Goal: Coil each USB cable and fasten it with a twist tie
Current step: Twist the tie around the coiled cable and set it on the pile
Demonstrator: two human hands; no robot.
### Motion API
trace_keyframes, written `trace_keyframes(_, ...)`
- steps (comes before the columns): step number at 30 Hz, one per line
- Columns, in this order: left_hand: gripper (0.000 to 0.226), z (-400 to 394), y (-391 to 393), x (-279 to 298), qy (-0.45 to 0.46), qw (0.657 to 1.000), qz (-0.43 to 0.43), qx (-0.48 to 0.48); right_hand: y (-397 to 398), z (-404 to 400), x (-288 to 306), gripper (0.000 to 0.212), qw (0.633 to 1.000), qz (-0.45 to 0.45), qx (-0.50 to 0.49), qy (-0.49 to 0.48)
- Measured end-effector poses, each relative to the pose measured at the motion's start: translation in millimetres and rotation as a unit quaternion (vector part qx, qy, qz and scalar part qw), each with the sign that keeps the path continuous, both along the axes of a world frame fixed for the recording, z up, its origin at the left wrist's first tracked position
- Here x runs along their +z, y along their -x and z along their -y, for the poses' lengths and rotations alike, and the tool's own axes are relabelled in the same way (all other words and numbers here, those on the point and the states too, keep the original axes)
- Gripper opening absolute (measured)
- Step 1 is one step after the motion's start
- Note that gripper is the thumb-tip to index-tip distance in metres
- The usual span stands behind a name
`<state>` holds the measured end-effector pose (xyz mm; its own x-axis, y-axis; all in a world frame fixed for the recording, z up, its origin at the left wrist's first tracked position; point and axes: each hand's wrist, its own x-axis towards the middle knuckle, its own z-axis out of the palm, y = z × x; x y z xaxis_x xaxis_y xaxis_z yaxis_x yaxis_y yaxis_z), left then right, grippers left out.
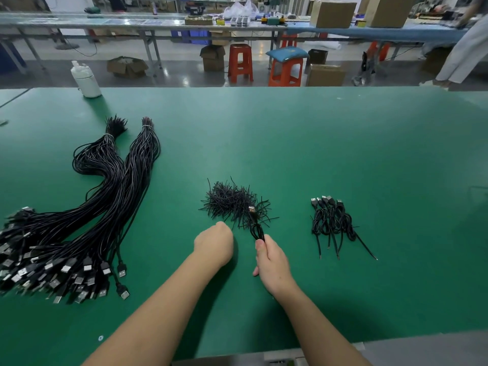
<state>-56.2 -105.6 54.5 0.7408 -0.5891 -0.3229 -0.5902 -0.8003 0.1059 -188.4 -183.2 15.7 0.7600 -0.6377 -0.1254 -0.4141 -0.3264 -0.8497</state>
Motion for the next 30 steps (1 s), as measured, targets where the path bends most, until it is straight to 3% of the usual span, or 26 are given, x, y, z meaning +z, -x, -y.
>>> trace_keyframes(3, 0.006, -18, 3, -3, 0.007, 1.000, -0.011, -0.027, 2, 1, 4, 0.032, 1.000, -0.007, 0.013, -0.007)
trace_keyframes(9, 0.015, -37, 2, -9, 0.119, 0.992, -0.042, 0.024, 3, 4, 14, 0.031, 0.996, -0.034, 0.069, -0.041)
trace_keyframes(14, 0.013, -25, 14, -3, 0.290, 0.944, -0.110, 0.112, 4, 4, 14, 0.033, 0.994, -0.038, 0.094, -0.027)
trace_keyframes(18, 0.023, -16, 28, -3, 0.335, 0.922, -0.171, 0.087, 2, 4, 10, 0.025, 0.996, -0.024, 0.079, -0.027)
trace_keyframes(26, 0.014, -22, 32, -4, 0.350, 0.929, -0.122, 0.015, 0, 8, 11, 0.024, 0.995, -0.026, 0.074, -0.064)
trace_keyframes(28, 0.011, -25, 37, -5, 0.349, 0.934, -0.069, -0.015, 0, 8, 11, 0.022, 0.993, -0.008, 0.062, -0.099)
trace_keyframes(30, 0.008, -30, 44, -8, 0.330, 0.940, 0.038, -0.076, 0, 8, 12, 0.024, 0.991, 0.001, 0.056, -0.125)
